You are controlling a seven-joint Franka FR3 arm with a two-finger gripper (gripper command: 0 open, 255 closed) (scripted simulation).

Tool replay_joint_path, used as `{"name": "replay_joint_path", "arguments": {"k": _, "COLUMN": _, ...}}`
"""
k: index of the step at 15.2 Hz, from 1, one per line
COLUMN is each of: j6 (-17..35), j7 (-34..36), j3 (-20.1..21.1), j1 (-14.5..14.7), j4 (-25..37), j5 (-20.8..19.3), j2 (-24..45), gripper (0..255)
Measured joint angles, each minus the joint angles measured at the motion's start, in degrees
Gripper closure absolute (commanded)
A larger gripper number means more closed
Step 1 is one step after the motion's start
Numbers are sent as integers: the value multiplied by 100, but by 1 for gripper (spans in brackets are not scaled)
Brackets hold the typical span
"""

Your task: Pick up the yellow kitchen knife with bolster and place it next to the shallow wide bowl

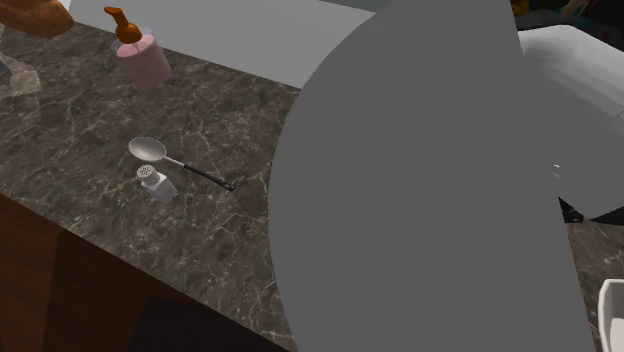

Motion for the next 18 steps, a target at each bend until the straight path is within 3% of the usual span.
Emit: {"name": "replay_joint_path", "arguments": {"k": 18, "j6": 1169, "j7": -289, "j3": 70, "j1": -72, "j4": -744, "j5": 380, "j2": 499, "gripper": 255}}
